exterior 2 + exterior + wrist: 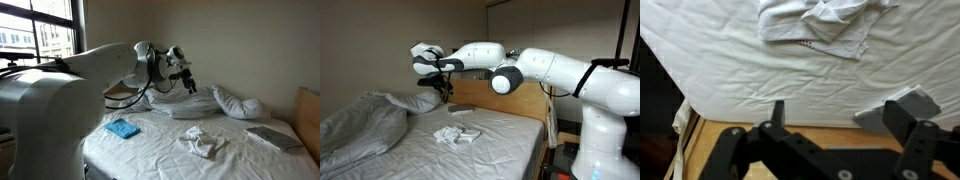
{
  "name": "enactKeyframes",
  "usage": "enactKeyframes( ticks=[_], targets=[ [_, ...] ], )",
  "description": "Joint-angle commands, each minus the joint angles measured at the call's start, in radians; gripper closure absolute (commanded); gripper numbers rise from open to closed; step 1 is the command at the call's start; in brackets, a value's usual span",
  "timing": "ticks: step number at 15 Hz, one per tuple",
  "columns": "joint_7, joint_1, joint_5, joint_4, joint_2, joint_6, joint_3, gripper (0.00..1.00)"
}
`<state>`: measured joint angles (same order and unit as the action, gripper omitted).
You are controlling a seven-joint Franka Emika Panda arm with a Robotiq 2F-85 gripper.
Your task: Fold the white cloth
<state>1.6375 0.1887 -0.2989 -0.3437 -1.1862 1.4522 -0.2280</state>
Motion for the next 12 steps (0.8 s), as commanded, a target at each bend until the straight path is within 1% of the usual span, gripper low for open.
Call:
enactKeyframes(
  ticks=[1, 2, 3, 7, 10, 12],
  targets=[
    [0.001, -0.046, 0.07, -0.013, 0.043, -0.046, 0.037, 0.0],
    [0.004, -0.061, 0.093, -0.016, 0.048, -0.051, 0.051, 0.0],
    [0.009, -0.079, 0.113, 0.0, 0.04, -0.077, 0.067, 0.0],
    [0.023, -0.139, 0.197, -0.002, 0.031, -0.153, 0.119, 0.0],
    [0.048, -0.179, 0.247, -0.005, 0.025, -0.205, 0.148, 0.0],
    [0.066, -0.201, 0.273, -0.006, 0.02, -0.277, 0.159, 0.0]
  ],
)
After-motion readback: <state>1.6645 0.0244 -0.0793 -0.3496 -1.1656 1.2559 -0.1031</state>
